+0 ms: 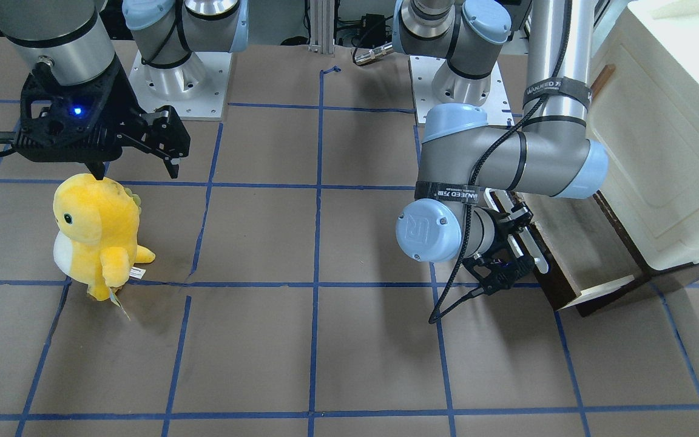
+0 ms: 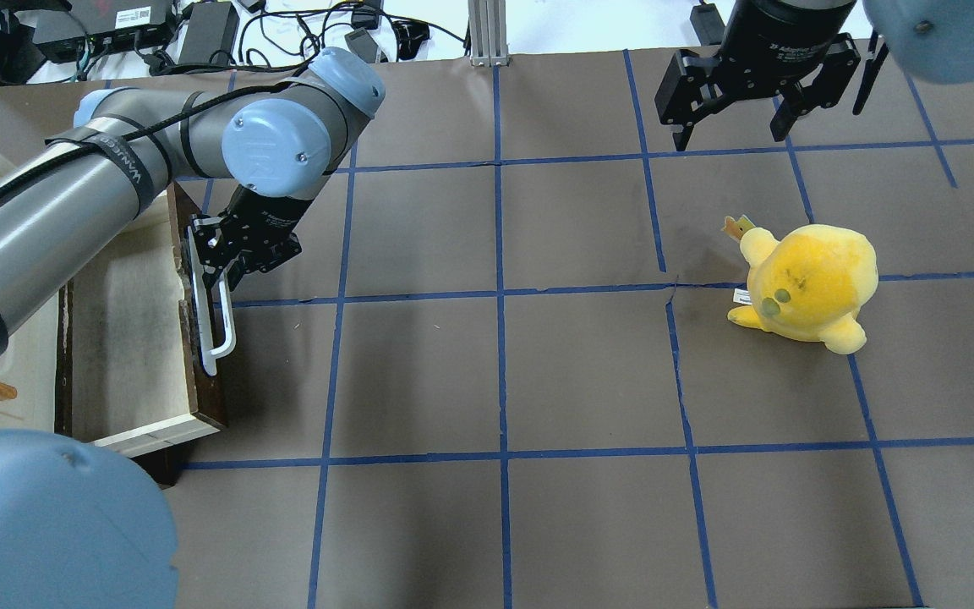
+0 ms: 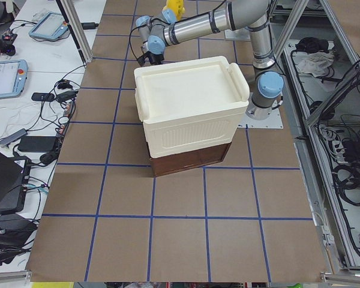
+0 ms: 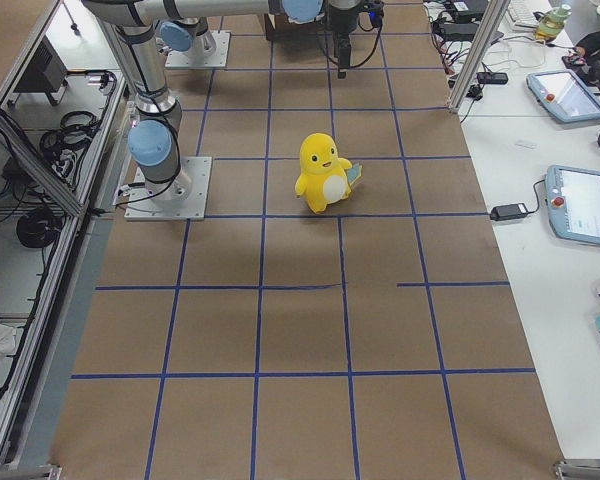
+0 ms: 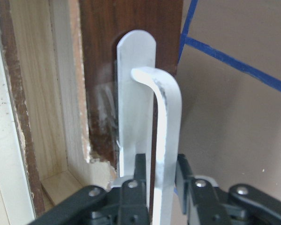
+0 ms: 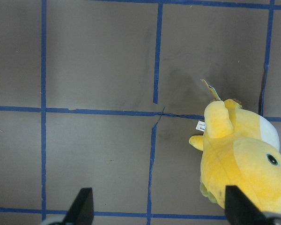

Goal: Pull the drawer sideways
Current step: 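Open the left gripper and release the handle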

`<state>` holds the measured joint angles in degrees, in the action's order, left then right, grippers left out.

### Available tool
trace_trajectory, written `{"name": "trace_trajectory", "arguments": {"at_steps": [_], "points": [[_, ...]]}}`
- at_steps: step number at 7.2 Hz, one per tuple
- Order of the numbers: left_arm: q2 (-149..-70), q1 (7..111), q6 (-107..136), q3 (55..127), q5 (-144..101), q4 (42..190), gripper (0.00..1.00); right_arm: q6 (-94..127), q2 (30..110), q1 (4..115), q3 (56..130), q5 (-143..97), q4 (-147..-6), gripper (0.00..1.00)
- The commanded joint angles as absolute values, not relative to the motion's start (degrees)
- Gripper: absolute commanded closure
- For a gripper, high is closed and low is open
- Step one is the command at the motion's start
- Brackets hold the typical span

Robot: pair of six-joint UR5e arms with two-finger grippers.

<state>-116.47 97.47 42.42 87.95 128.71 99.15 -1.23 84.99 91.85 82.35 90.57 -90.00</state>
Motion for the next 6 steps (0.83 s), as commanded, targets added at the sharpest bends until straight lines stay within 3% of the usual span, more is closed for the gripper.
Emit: {"name": "trace_trajectory", "arguments": {"at_steps": [1,6], "points": [[-115.4,97.5,41.0,87.5,128.4,99.0,0.0,-1.2,85.0,91.8,82.4,90.5,-90.0,0.0],[-109.4,97.3,25.0,76.8,113.1,99.8,0.0,-1.2,85.0,91.8,82.4,90.5,-90.0,0.0]]}}
